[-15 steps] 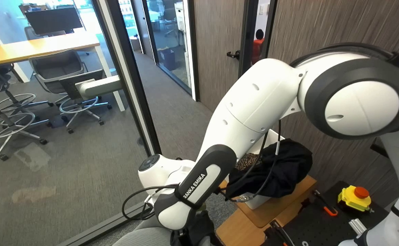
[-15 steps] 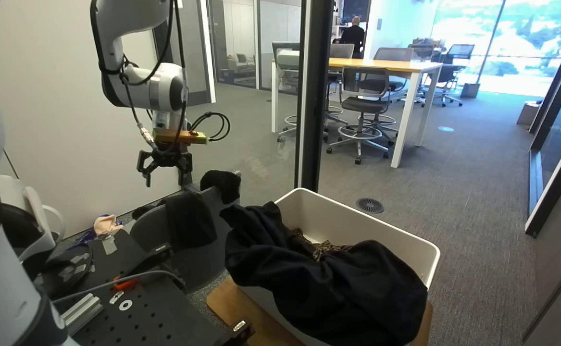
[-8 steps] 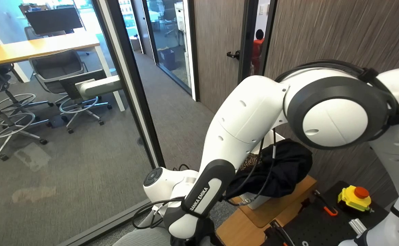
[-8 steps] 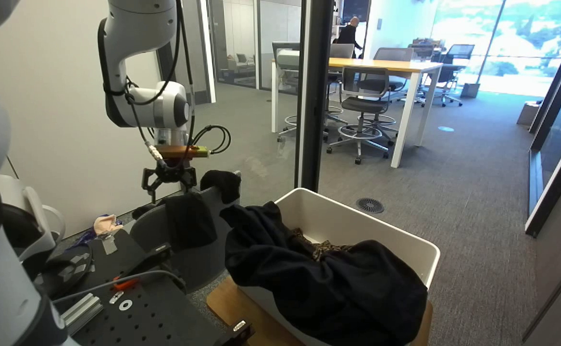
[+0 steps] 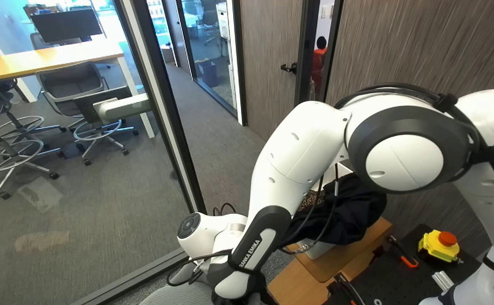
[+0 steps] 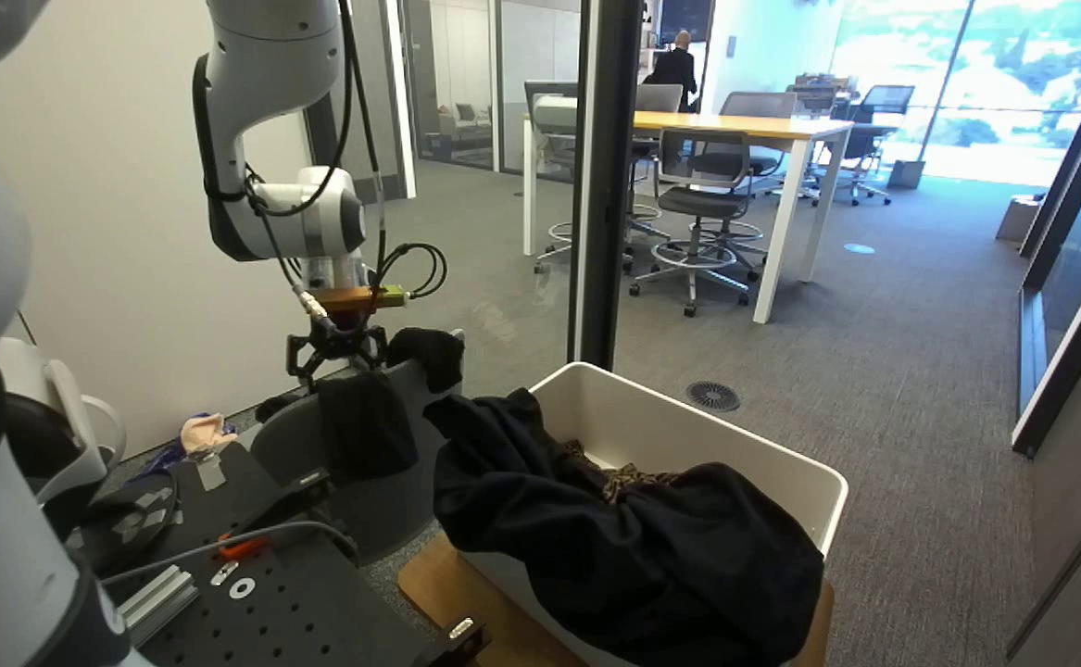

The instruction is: Move a cloth from the head rest and put the cloth in the box

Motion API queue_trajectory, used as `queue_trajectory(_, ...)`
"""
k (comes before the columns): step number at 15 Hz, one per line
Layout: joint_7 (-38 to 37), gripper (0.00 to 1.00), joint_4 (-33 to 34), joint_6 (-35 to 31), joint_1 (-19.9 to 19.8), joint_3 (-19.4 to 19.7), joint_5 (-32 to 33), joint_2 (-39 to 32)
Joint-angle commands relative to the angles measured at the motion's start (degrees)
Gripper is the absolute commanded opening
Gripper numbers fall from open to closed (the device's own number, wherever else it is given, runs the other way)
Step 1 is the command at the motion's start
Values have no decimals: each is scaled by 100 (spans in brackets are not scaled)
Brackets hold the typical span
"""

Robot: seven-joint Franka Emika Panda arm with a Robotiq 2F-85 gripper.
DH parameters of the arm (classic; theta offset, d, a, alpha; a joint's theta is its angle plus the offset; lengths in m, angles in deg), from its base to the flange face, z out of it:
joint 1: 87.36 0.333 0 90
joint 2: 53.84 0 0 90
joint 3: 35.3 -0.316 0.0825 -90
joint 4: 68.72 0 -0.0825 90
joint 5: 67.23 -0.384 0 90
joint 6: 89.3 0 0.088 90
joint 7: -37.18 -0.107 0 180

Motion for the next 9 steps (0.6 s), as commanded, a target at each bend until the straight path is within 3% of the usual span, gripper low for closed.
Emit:
queue_trajectory(1,-302,100,101,-161,199,219,391,-102)
queue_trajectory(9,-608,100,100,-250,457,500,867,-162)
